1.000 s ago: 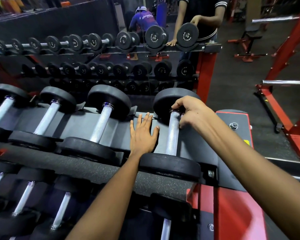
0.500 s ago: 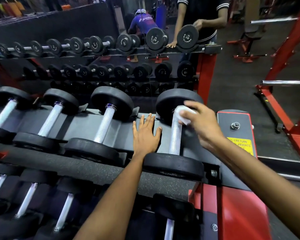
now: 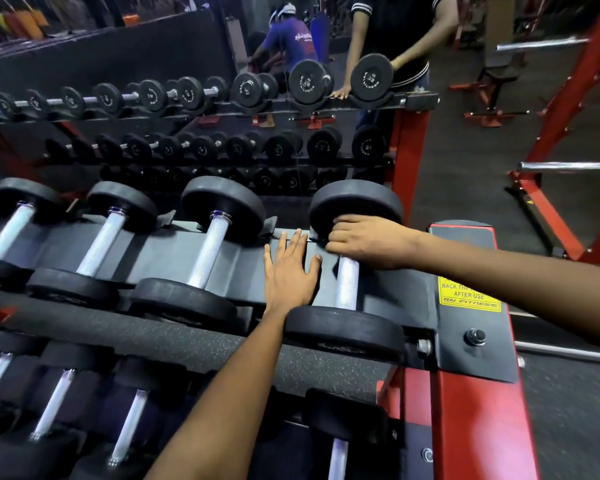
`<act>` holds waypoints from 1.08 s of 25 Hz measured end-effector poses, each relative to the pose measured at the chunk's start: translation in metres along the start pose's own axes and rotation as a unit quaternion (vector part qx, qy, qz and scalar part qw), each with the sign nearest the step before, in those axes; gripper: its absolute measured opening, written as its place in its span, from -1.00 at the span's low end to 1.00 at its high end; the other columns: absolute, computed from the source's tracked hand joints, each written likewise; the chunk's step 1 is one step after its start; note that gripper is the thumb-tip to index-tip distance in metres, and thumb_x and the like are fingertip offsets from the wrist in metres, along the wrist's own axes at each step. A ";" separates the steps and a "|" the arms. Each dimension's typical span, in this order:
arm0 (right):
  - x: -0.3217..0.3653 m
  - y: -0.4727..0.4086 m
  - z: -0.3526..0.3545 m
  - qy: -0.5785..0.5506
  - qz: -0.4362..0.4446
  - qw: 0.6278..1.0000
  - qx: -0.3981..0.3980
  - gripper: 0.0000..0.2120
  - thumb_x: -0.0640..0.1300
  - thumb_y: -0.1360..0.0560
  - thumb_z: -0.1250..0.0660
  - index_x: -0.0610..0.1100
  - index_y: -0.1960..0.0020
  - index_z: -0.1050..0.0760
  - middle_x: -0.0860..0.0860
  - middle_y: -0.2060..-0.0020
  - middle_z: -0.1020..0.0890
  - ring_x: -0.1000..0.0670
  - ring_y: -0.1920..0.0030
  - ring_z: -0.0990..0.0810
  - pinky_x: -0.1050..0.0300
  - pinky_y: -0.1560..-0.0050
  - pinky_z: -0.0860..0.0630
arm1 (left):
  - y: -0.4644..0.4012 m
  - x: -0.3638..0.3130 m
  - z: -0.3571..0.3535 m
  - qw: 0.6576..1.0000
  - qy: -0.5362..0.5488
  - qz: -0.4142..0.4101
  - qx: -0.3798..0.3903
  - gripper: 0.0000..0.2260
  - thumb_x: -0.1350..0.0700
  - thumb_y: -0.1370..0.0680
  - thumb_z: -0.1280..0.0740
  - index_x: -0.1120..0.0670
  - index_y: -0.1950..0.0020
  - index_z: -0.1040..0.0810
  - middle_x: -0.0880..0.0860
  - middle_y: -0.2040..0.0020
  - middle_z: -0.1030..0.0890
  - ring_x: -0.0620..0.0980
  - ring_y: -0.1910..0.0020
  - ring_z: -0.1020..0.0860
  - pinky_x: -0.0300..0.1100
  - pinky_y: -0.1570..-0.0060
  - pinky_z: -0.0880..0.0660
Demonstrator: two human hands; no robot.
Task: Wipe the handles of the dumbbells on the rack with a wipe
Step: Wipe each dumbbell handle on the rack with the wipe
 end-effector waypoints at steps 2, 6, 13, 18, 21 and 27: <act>0.000 -0.009 0.009 -0.014 0.042 0.999 0.007 -0.69 -0.21 -0.39 0.00 -0.14 0.25 -0.53 -0.04 0.29 -0.61 -0.09 0.19 -0.64 0.08 -0.07 -0.52 | 0.001 0.000 0.000 1.000 0.001 -0.002 -0.001 -0.49 -0.13 -0.64 -0.07 0.00 -0.57 -0.16 -0.09 -0.57 -0.14 -0.08 -0.57 0.07 -0.01 -0.51 0.29; -0.009 0.042 0.005 0.005 -0.057 0.990 -0.133 -0.62 -0.27 -0.62 0.06 -0.27 -0.24 -0.48 -0.17 -0.18 -0.59 -0.09 -0.21 -0.56 0.07 -0.37 -0.29 | -0.001 0.000 0.000 1.000 0.005 -0.004 -0.005 -0.48 -0.14 -0.62 -0.05 -0.01 -0.57 -0.17 -0.09 -0.57 -0.15 -0.08 -0.57 0.07 -0.04 -0.48 0.32; 0.000 -0.033 -0.011 0.032 0.004 0.971 0.236 -0.78 -0.18 -0.51 -0.14 -0.11 -0.01 -0.55 0.00 -0.02 -0.63 -0.07 -0.11 -0.55 0.12 -0.18 -0.29 | 0.000 0.000 0.001 1.000 0.004 -0.003 0.003 -0.49 -0.12 -0.64 -0.07 0.00 -0.57 -0.15 -0.08 -0.58 -0.12 -0.09 -0.57 0.07 -0.02 -0.50 0.29; -0.012 -0.006 0.007 -0.055 -0.057 0.990 0.120 -0.75 -0.22 -0.53 -0.10 -0.19 -0.09 -0.52 -0.11 -0.10 -0.60 -0.14 -0.18 -0.54 -0.02 -0.15 -0.49 | 0.001 0.000 0.001 1.000 0.011 -0.005 -0.002 -0.49 -0.12 -0.64 -0.09 -0.02 -0.57 -0.15 -0.09 -0.57 -0.14 -0.09 -0.57 0.07 -0.02 -0.50 0.29; -0.016 0.044 0.022 -0.125 -0.153 0.975 -0.104 -0.60 -0.19 -0.48 -0.05 -0.27 -0.15 -0.56 -0.19 -0.10 -0.63 -0.17 -0.08 -0.63 -0.02 0.05 -0.62 | 0.001 0.000 0.001 1.000 0.019 0.000 -0.004 -0.49 -0.12 -0.64 -0.10 -0.02 -0.57 -0.15 -0.10 -0.57 -0.14 -0.10 -0.57 0.07 -0.05 -0.49 0.32; -0.008 0.092 -0.048 -0.705 -0.618 0.292 -0.189 -0.85 -0.46 -0.49 -0.10 -0.43 0.11 -0.45 -0.25 0.27 -0.57 -0.12 0.31 -0.61 0.07 0.09 -0.60 | 0.002 -0.001 0.004 1.000 0.020 -0.002 -0.005 -0.49 -0.11 -0.64 -0.10 -0.03 -0.58 -0.14 -0.10 -0.57 -0.13 -0.11 -0.56 0.08 -0.06 -0.47 0.35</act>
Point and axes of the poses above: each hand's wrist, its own y-axis away from the middle knuckle, its own z-axis out of the back of the hand, x = y × z, the point moved 7 cm from there along -y, towards the middle knuckle
